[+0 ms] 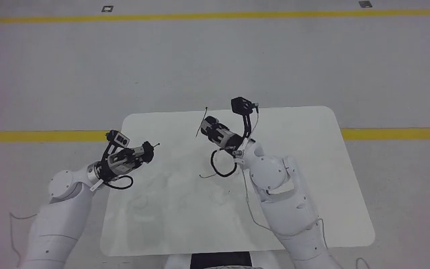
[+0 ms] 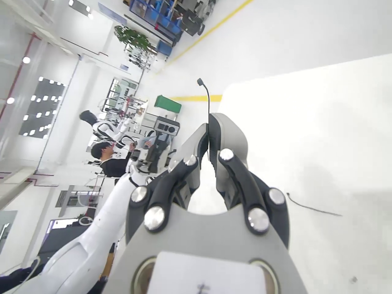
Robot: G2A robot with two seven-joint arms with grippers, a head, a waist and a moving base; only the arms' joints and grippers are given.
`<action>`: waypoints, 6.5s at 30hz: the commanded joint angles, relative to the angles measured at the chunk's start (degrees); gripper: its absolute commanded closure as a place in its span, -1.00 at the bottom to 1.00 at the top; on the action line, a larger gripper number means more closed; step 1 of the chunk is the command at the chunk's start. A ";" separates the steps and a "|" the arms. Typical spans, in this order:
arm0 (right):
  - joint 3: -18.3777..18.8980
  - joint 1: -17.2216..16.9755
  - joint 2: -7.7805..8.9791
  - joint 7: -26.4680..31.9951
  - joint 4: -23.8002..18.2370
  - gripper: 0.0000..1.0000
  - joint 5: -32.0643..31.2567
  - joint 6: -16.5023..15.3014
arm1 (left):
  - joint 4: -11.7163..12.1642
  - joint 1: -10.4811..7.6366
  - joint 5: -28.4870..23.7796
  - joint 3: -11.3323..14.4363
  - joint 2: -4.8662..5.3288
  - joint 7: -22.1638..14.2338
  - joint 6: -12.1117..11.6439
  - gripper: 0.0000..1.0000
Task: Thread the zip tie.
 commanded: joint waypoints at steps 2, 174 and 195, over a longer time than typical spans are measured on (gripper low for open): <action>-0.92 0.38 0.02 -0.22 0.86 1.00 0.21 -0.95 | 0.00 0.00 0.00 0.00 0.00 0.00 0.00 1.00; -7.61 -1.73 5.26 -23.82 2.46 1.00 -21.09 -10.93 | -2.27 -8.73 8.42 15.79 -3.14 18.11 -2.95 1.00; -8.02 -1.63 5.60 -23.47 2.85 1.00 -20.55 -10.68 | -2.27 -8.73 8.42 15.79 -3.14 18.11 -2.95 1.00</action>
